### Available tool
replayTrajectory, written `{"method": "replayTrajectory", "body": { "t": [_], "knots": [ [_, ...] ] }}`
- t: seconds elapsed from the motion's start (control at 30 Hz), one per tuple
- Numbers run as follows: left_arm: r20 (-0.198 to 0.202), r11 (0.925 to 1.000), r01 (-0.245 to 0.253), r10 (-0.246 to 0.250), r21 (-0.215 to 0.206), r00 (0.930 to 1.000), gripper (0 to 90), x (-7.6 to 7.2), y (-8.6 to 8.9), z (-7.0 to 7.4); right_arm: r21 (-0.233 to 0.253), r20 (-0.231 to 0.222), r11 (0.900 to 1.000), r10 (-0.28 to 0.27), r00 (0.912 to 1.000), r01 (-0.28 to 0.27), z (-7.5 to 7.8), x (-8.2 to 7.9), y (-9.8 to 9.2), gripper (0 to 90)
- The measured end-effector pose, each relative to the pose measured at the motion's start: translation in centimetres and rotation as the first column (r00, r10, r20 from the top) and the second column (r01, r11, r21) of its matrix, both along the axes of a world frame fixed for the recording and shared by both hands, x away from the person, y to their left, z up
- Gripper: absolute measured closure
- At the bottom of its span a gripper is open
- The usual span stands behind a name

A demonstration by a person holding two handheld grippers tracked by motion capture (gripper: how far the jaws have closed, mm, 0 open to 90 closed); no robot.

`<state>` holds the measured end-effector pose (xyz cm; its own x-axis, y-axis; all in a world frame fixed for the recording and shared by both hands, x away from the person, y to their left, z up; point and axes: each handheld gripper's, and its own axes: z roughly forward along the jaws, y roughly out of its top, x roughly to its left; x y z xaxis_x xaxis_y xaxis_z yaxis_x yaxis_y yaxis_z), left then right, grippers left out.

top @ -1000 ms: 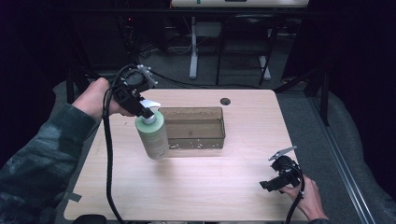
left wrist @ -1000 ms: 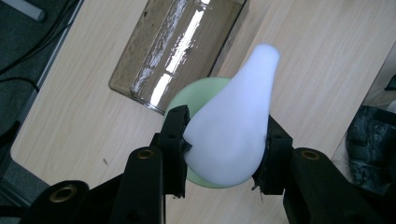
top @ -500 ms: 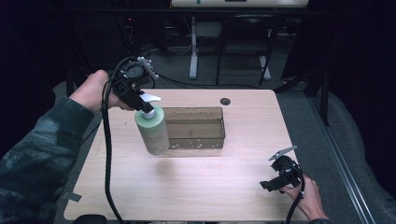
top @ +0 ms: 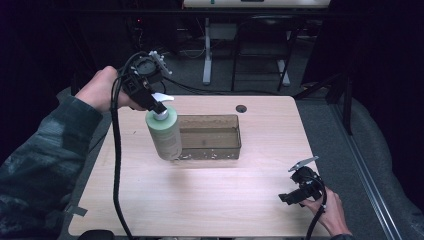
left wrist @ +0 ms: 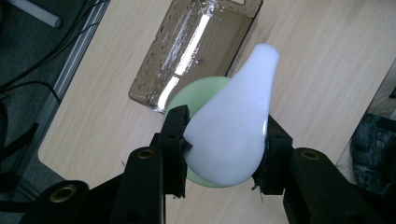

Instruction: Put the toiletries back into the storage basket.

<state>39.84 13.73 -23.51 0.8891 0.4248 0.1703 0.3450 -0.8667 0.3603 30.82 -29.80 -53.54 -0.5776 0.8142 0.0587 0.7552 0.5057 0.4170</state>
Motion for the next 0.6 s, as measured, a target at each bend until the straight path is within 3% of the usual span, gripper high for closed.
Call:
{"method": "replayTrajectory", "body": {
  "t": [0.33,0.6],
  "knots": [
    [0.002,0.9999,0.012,-0.012,0.008,0.9999,62.1,0.9,-1.0,0.6,-0.003,0.001,1.0,0.003,1.0,-0.003,-0.1,0.0,0.1,4.9],
    [-0.014,0.9999,-0.009,0.009,0.004,0.9999,62.1,1.9,-1.4,0.3,-0.007,-0.001,1.0,0.008,1.0,-0.008,-0.2,0.0,0.0,5.1]
  ]
}}
